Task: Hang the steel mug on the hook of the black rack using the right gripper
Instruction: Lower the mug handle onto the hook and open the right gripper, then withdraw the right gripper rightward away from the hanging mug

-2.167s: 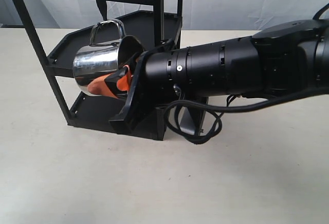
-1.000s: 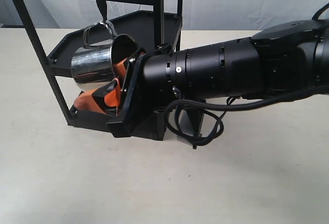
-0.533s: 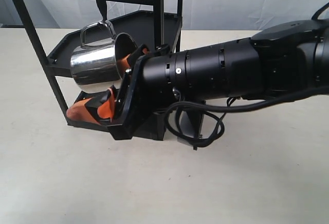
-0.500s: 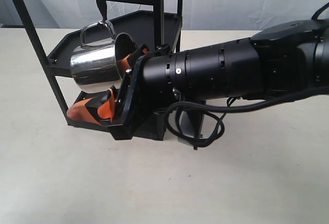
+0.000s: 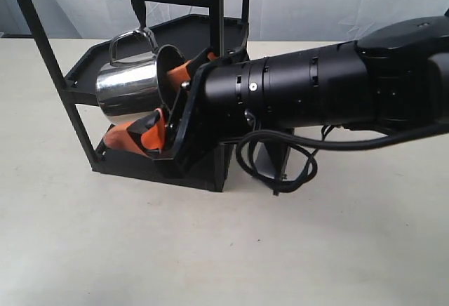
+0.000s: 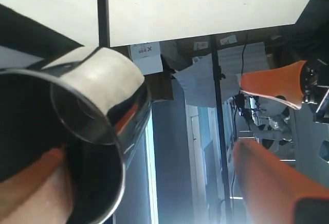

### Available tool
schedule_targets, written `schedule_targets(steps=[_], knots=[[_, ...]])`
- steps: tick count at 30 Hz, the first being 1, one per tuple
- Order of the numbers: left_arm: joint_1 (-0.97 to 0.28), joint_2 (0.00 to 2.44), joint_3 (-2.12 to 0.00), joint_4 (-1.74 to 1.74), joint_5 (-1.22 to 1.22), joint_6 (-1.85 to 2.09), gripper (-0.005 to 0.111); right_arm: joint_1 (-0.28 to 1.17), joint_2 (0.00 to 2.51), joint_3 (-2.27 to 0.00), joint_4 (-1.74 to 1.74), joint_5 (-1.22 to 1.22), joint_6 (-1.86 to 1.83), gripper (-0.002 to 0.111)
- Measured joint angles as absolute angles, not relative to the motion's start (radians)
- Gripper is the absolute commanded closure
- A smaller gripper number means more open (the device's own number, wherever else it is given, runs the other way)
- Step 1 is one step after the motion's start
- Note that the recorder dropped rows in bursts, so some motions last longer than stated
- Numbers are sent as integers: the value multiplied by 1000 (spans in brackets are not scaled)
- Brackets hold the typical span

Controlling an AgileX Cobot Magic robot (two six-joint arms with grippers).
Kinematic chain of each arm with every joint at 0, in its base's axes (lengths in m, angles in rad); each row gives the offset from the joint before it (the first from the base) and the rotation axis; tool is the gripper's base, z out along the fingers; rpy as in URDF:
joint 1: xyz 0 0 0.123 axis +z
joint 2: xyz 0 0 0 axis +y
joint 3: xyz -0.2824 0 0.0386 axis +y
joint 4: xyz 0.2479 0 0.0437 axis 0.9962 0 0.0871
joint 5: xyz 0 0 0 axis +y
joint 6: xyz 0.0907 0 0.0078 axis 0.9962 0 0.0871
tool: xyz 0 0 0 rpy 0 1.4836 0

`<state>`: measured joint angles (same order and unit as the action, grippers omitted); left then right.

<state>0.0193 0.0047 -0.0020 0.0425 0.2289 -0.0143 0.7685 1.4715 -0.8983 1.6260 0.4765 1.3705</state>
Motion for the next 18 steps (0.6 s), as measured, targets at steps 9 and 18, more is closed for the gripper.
schedule_targets(steps=[9,18], knots=[[19,5,-2,42,229,-14,105,769,1416,-898,1419,438,1583,31],[19,5,-2,42,229,-14,105,769,1330,-833,1392,399,1630,31]])
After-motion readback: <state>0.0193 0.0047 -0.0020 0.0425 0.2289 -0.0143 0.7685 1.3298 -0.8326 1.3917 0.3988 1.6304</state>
